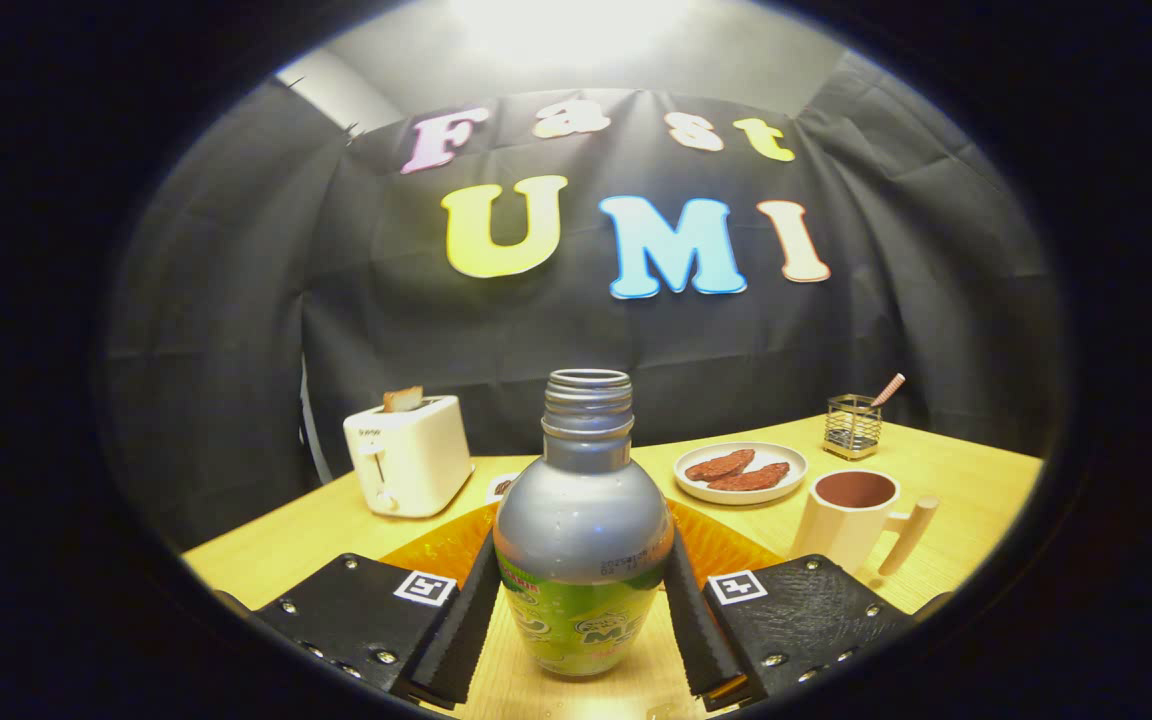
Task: Take the bottle from table, then pour the juice into the cup, finally place the bottle on the coaster
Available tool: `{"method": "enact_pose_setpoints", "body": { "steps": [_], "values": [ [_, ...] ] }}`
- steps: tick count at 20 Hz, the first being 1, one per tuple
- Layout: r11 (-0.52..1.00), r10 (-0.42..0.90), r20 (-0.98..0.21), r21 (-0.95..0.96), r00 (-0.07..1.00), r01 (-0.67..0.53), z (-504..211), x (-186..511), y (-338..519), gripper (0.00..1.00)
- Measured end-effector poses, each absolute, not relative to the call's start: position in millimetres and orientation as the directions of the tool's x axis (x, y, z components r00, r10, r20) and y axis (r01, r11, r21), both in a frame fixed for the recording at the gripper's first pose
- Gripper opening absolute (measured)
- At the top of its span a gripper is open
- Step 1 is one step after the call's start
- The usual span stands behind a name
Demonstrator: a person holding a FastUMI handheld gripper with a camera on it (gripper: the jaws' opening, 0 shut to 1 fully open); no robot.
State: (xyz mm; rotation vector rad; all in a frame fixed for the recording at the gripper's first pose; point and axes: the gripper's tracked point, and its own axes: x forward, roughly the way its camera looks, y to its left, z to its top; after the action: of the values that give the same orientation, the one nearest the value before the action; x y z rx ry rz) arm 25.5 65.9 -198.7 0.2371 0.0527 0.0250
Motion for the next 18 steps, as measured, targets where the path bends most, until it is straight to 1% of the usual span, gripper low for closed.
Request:
{"method": "enact_pose_setpoints", "body": {
  "steps": [3, 6, 10, 13, 18],
  "values": [
    [0.931, 0.013, -0.036, 0.366, 0.999, 0.001, -191.0, 30.6, 41.1, 0.77],
    [0.883, -0.010, -0.065, 0.468, 0.998, 0.039, -194.3, 39.7, 21.9, 0.77],
    [0.840, 0.010, -0.069, 0.542, 0.998, 0.029, -186.7, 49.2, 16.6, 0.77],
    [0.767, 0.050, -0.053, 0.641, 0.997, -0.004, -183.7, 57.6, 12.9, 0.77],
    [0.667, 0.067, -0.077, 0.745, 0.995, 0.013, -196.6, 68.0, 0.1, 0.76]
  ]
}}
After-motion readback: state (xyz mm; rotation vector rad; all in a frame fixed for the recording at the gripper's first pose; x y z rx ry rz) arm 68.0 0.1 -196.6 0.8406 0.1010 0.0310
